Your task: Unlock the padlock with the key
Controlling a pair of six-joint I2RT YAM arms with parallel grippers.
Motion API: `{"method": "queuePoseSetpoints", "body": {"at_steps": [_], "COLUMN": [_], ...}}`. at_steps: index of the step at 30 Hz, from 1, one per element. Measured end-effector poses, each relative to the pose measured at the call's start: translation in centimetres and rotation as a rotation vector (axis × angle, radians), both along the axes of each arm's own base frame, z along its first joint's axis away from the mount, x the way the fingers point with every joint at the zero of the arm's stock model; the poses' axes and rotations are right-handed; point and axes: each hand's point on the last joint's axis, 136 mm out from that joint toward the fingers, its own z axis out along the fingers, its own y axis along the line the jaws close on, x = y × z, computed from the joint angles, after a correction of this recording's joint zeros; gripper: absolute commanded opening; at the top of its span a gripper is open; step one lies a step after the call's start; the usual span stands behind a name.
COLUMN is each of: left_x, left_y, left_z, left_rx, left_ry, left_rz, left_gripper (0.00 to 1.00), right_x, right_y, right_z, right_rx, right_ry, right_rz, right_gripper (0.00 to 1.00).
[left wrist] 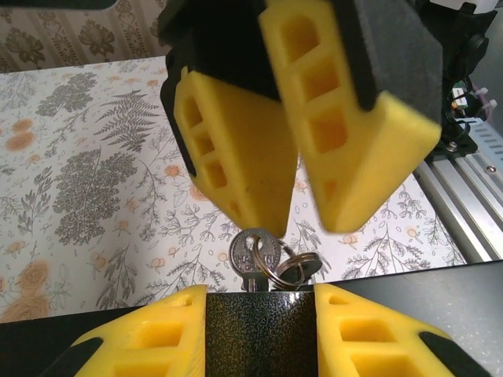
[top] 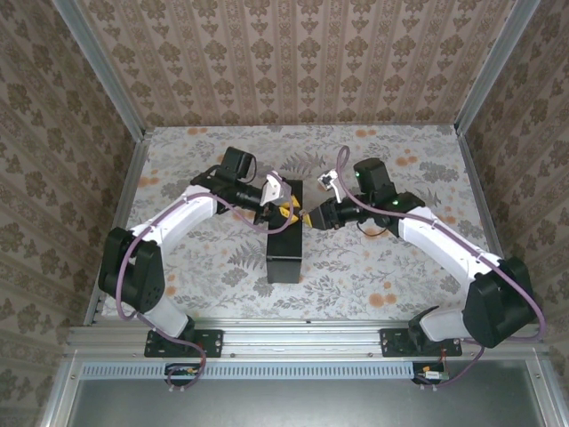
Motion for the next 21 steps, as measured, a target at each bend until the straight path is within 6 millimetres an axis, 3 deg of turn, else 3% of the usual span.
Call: {"method": "queuePoseSetpoints", "body": {"at_steps": [5,9,14,21], "left_x": [0.1,0.2,0.1,0.5], "left_y": [0.2,0.2,0.5,0.7], "left_z": [0.1,0.3,0.0,0.1], "left_rx": [0.003,0.009,0.011,0.007], "left_ry": [0.005,0.014,0.039,0.052], "left_rz": [0.002,-0.010,-0.020,-0.020], "left_gripper": [0.09,0.09,0.09,0.09], "right_x": [-0.5,-0.4,2.0,2.8], "right_y": [-0.9,-1.0,-0.4,0.0], "right_z": [2.0,2.0,0.8,0.8], "right_rx": [-0.034,-0.078,-0.174,-0.235], "right_ry": [-0.386,-0.695,-0.871,-1.020], "right_rz": [0.125,0.207,0.285,0.323], "right_gripper": [0.36,0.31,0.30,0.28]}}
